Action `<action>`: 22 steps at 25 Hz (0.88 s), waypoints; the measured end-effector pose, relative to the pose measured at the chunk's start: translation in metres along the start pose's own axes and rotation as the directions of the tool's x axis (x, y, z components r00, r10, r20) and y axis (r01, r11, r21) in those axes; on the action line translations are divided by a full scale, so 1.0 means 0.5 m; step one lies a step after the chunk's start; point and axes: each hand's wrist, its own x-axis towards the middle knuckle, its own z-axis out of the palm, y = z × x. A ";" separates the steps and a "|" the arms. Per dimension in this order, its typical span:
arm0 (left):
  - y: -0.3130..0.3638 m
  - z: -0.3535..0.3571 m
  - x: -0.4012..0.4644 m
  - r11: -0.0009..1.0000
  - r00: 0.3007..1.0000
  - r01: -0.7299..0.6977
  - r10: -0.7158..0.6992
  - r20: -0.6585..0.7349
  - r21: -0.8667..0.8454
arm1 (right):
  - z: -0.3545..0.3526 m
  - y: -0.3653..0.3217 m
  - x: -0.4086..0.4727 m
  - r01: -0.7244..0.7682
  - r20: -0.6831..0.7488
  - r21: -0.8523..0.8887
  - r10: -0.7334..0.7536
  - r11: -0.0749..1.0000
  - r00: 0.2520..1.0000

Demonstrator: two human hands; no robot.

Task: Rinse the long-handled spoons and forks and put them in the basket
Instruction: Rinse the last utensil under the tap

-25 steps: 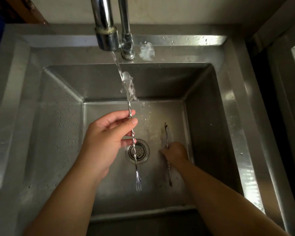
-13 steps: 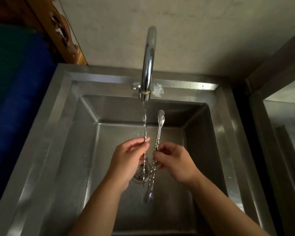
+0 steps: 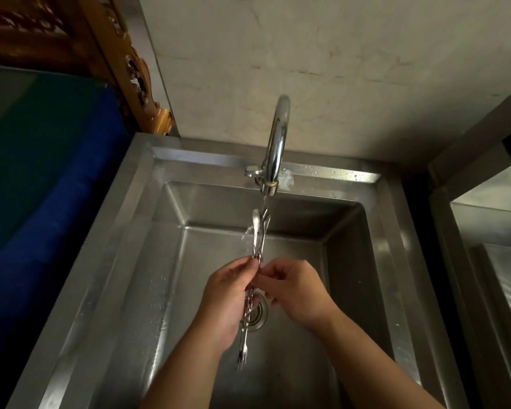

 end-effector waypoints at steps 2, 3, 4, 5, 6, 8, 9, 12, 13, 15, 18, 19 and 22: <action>0.001 -0.002 -0.002 0.998 1.000 -0.009 0.009 -0.004 0.059 | -0.007 -0.005 -0.002 0.027 0.008 -0.067 -0.027 0.997 1.000; 0.003 -0.003 -0.002 0.996 1.000 -0.017 0.018 -0.009 0.087 | -0.011 -0.011 -0.002 0.032 0.005 -0.044 -0.032 0.999 0.999; 0.004 -0.005 0.000 0.994 0.999 -0.027 0.028 -0.014 0.102 | -0.015 -0.017 0.000 0.022 -0.011 0.040 -0.022 0.999 1.000; 0.005 -0.007 0.001 0.994 0.999 -0.030 0.033 -0.024 0.109 | -0.018 -0.022 0.005 0.008 -0.039 0.159 -0.002 0.987 0.999; 0.005 -0.008 0.001 0.992 0.999 -0.030 0.034 -0.034 0.119 | -0.021 -0.029 0.013 0.003 -0.071 0.256 0.016 0.967 0.997; 0.002 -0.008 0.000 0.988 0.999 -0.036 0.040 -0.026 0.150 | -0.023 -0.042 0.032 0.015 -0.116 0.291 0.019 0.957 0.993; 0.000 -0.007 -0.001 0.986 0.999 -0.042 0.045 -0.013 0.163 | -0.021 -0.047 0.039 0.019 -0.129 0.274 0.017 0.962 0.991; 0.000 -0.007 -0.001 0.975 0.997 -0.080 0.079 0.011 0.207 | -0.015 -0.058 0.051 0.038 -0.155 0.280 0.006 0.959 0.988; 0.002 -0.009 0.000 0.970 0.995 -0.097 0.095 0.020 0.222 | -0.014 -0.061 0.054 0.049 -0.160 0.302 0.000 0.952 0.987; 0.008 -0.013 0.000 0.962 0.993 -0.119 0.112 0.042 0.244 | -0.011 -0.067 0.060 0.050 -0.153 0.377 0.009 0.925 0.988; 0.013 -0.019 0.006 0.961 0.989 -0.145 0.131 0.072 0.236 | -0.003 -0.080 0.069 0.048 -0.119 0.504 0.014 0.862 0.993; 0.015 -0.020 0.011 0.959 0.988 -0.150 0.135 0.077 0.242 | -0.001 -0.086 0.071 0.058 -0.121 0.529 0.008 0.847 0.993; 0.020 -0.019 0.032 0.952 0.986 -0.160 0.145 0.078 0.261 | -0.001 -0.093 0.079 0.086 -0.127 0.567 -0.016 0.819 0.992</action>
